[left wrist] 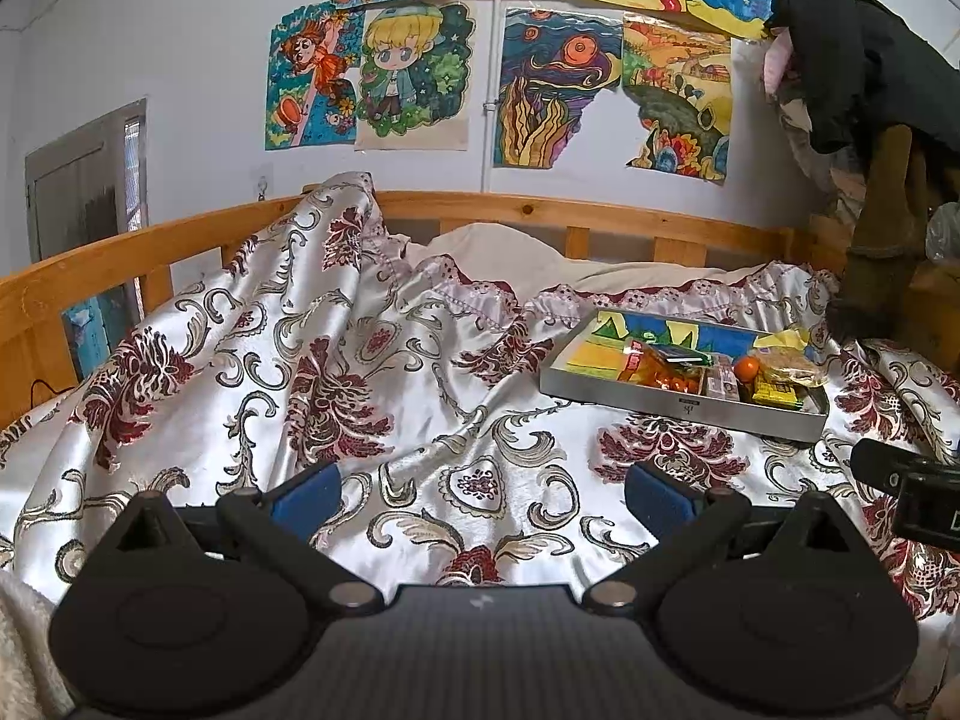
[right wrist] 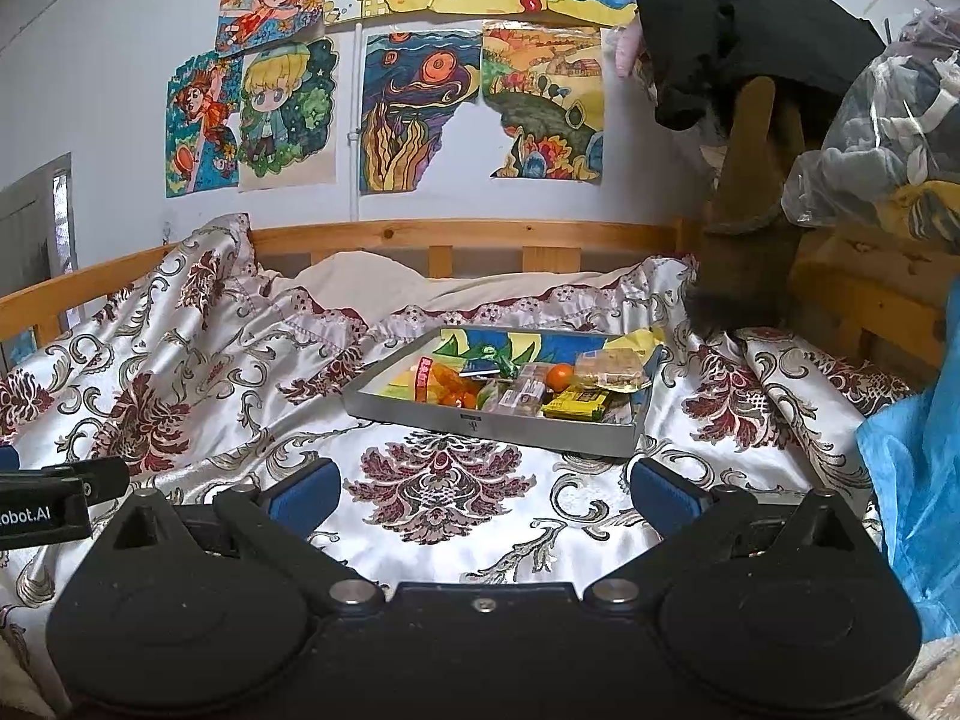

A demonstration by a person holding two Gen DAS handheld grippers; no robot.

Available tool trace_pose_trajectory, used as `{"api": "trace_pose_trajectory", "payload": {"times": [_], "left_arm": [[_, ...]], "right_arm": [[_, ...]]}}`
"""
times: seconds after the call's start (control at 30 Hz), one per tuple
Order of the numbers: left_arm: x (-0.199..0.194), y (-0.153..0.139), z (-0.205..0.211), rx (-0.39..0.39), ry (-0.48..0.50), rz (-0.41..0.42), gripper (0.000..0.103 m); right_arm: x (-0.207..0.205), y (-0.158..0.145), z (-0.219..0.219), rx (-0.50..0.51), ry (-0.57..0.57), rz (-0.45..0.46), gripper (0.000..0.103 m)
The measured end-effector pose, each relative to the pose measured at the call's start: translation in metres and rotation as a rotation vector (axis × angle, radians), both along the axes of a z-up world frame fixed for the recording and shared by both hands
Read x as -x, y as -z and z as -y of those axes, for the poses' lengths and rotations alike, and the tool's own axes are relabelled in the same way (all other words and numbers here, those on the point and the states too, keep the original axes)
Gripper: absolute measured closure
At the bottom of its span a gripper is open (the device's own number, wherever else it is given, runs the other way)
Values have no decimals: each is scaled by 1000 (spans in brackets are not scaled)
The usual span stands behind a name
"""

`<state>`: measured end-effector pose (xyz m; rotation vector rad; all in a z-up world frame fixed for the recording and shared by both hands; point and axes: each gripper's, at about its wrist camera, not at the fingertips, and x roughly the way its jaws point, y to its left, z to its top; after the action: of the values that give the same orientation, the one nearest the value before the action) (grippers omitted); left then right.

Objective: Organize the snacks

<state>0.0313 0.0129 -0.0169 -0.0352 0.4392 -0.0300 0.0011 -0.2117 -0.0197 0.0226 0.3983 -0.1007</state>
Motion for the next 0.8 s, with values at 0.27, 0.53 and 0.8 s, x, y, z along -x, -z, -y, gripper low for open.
{"api": "trace_pose_trajectory", "payload": {"times": [0.27,0.53,0.8], "left_arm": [[0,0,0,-2,1,2,0],[0,0,1,-4,1,2,0],[0,0,1,-5,3,3,0]], "right_arm": [[-2,1,-1,5,1,-12,1],[-2,1,-1,5,0,-12,1],[-2,1,-1,5,0,-12,1]]}}
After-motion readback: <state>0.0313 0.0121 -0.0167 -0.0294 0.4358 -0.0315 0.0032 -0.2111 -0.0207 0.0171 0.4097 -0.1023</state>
